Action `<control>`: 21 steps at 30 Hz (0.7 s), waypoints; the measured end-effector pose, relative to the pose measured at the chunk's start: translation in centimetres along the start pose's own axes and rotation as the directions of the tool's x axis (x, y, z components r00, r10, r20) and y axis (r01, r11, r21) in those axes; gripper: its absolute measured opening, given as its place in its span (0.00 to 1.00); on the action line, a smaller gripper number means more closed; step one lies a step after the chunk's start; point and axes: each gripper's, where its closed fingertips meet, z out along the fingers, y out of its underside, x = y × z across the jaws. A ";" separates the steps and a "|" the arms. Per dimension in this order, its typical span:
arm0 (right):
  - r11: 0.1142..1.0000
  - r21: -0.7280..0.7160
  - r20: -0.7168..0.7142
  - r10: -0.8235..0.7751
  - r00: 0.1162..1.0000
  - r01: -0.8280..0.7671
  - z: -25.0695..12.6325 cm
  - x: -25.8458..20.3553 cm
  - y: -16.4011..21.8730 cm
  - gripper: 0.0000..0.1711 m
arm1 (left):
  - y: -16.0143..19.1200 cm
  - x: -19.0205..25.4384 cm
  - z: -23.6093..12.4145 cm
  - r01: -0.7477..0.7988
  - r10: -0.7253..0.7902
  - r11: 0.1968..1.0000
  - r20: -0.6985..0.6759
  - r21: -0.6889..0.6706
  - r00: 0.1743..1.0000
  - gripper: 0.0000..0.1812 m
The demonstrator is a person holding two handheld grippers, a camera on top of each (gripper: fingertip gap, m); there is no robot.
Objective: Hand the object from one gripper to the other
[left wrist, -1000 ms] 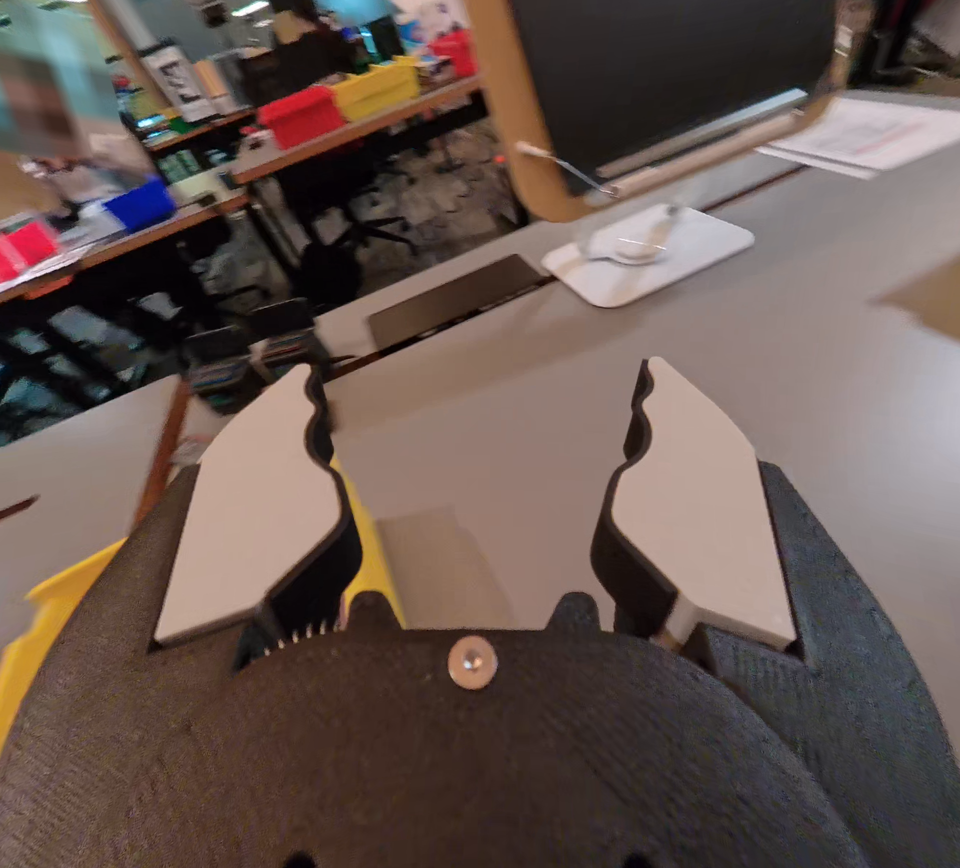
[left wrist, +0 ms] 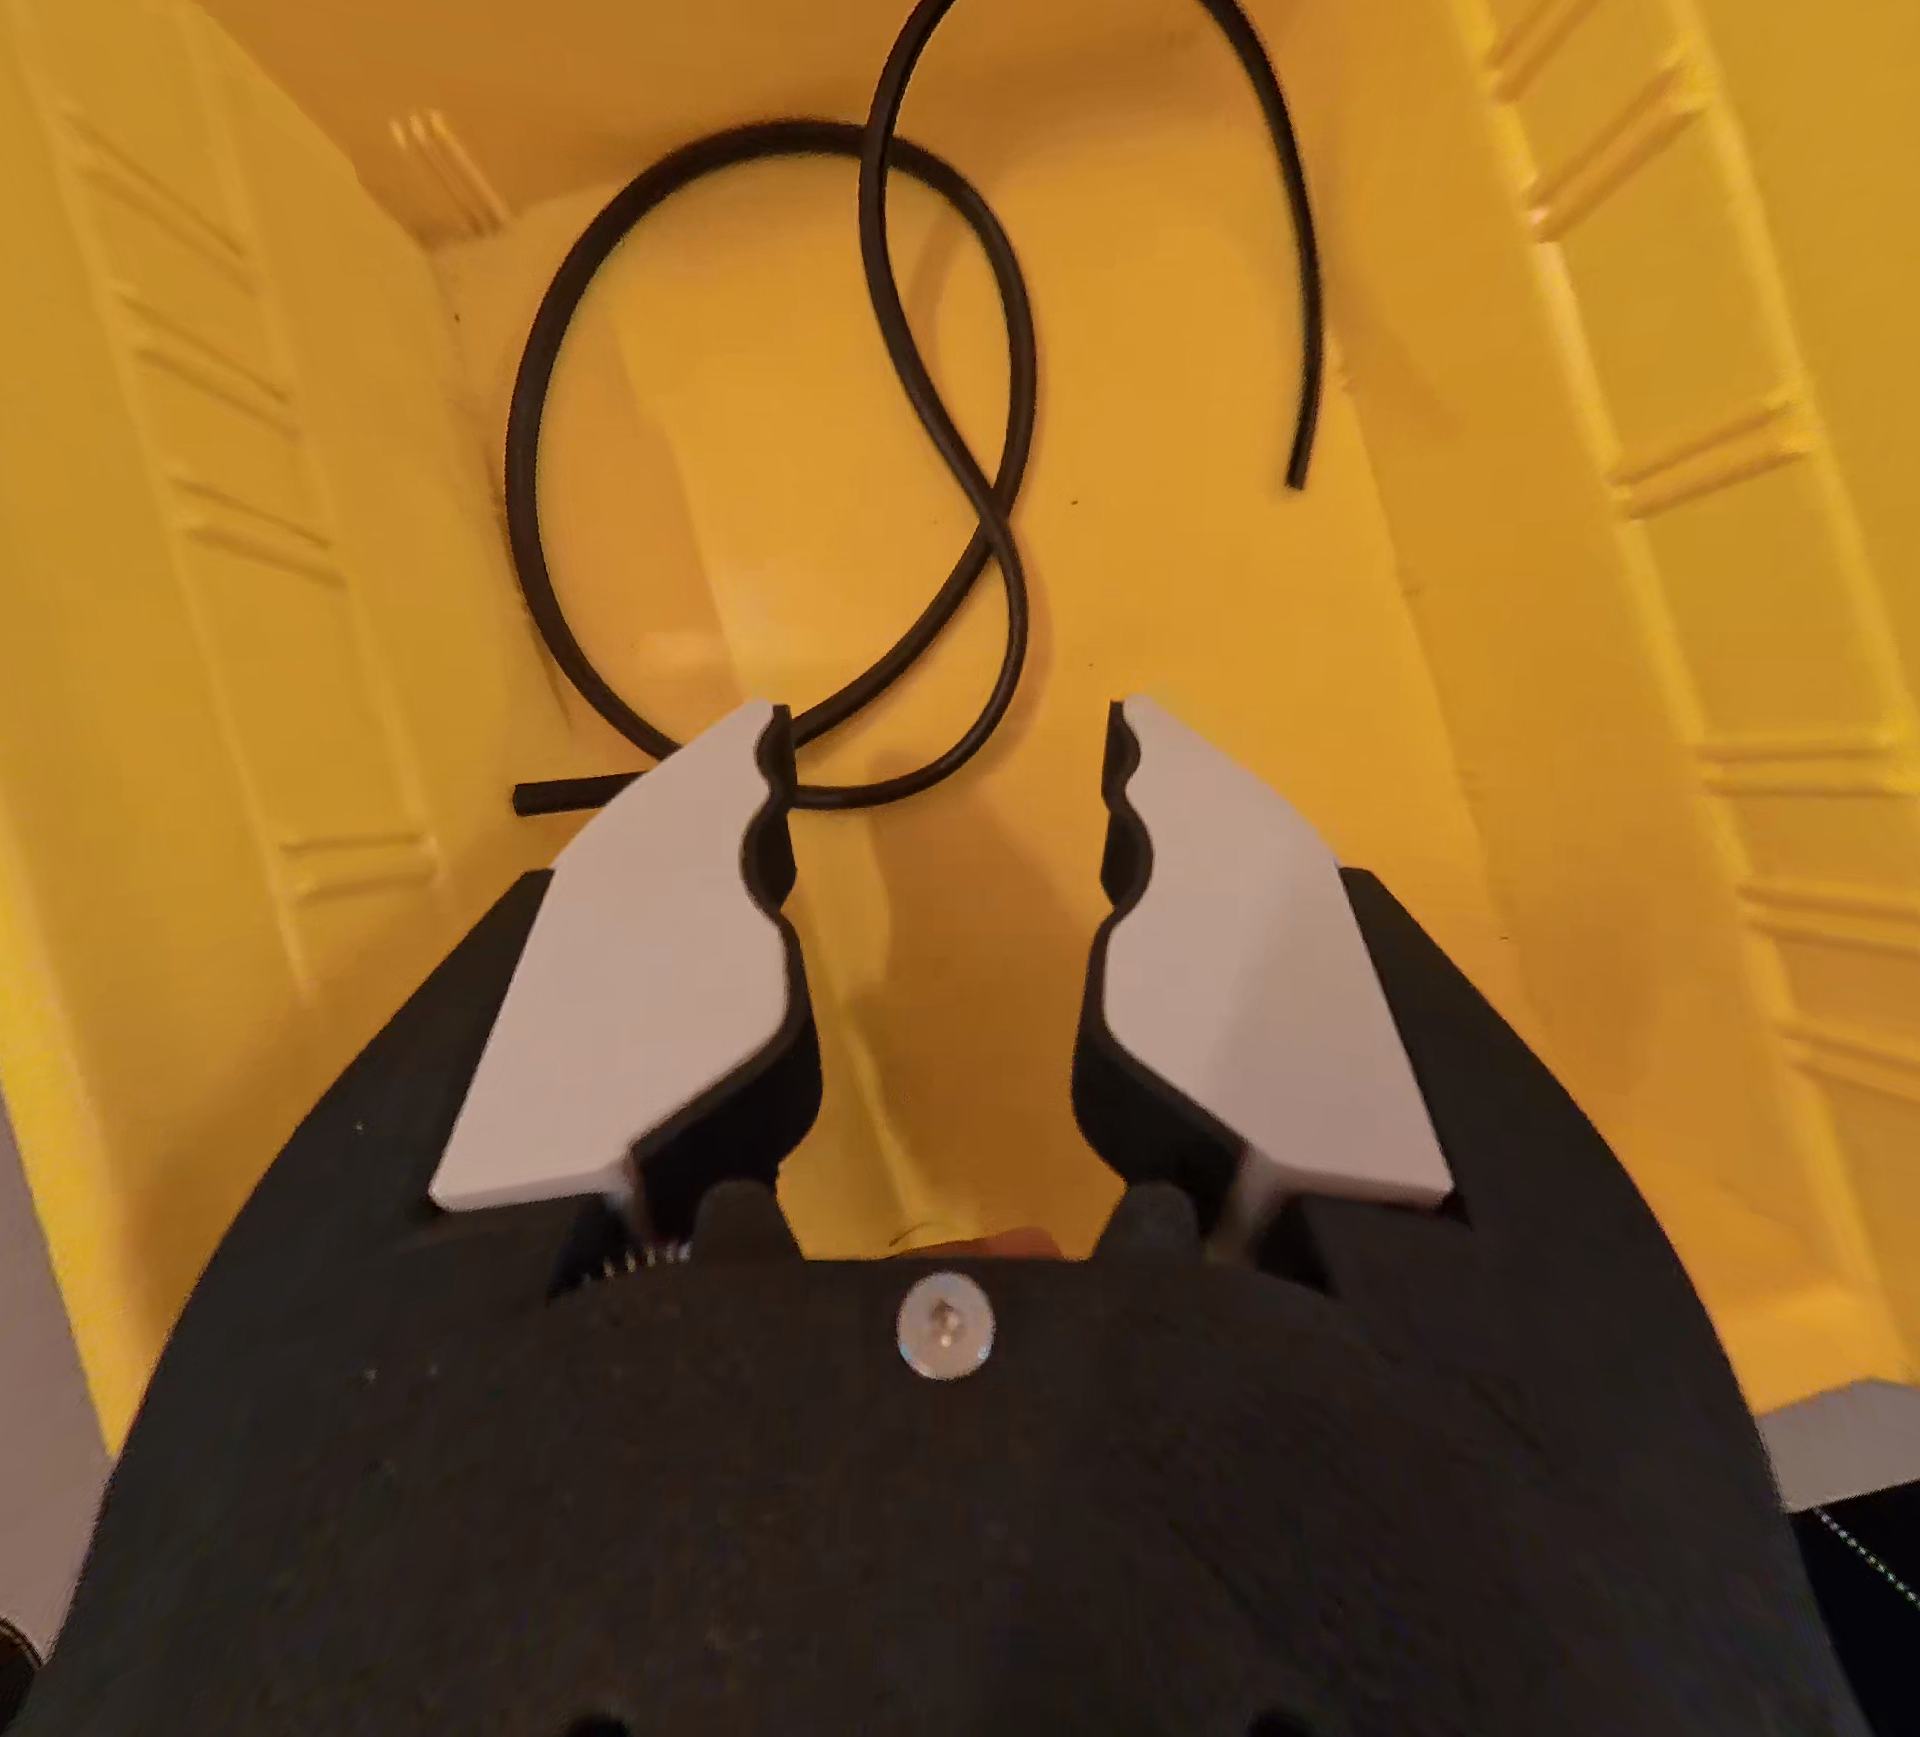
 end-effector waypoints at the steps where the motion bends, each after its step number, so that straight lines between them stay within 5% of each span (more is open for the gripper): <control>1: 1.000 0.000 -0.009 0.009 1.000 -0.009 -0.2 0.3 0.1 0.15 | 0.3 -0.3 0.2 0.006 -0.005 1.000 0.007 -0.025 1.000 0.32; 9: 1.000 -0.013 -0.033 0.007 0.999 -0.007 -0.7 0.1 0.2 0.13 | 0.0 1.1 3.6 -0.080 0.080 0.994 -0.015 -0.074 0.997 0.39; 11: 1.000 -0.016 -0.028 -0.004 1.000 0.004 -0.5 0.0 0.2 0.13 | -0.5 1.9 3.5 -0.084 0.082 0.996 -0.048 -0.040 0.995 0.03; 13: 1.000 -0.022 -0.011 0.008 1.000 -0.008 -0.3 -0.1 0.3 0.13 | -0.8 1.5 2.9 -0.078 0.077 0.996 -0.014 -0.045 0.997 0.02; 17: 1.000 -0.019 0.011 0.017 1.000 -0.016 -0.2 -0.3 0.1 0.12 | -4.5 1.7 -1.6 -0.054 0.054 0.986 0.007 0.157 0.999 0.02; 21: 0.999 -0.002 0.025 0.037 0.999 -0.037 -0.5 -0.5 -0.4 0.12 | -9.3 3.4 -10.2 -0.079 0.070 0.899 0.037 0.431 0.997 0.02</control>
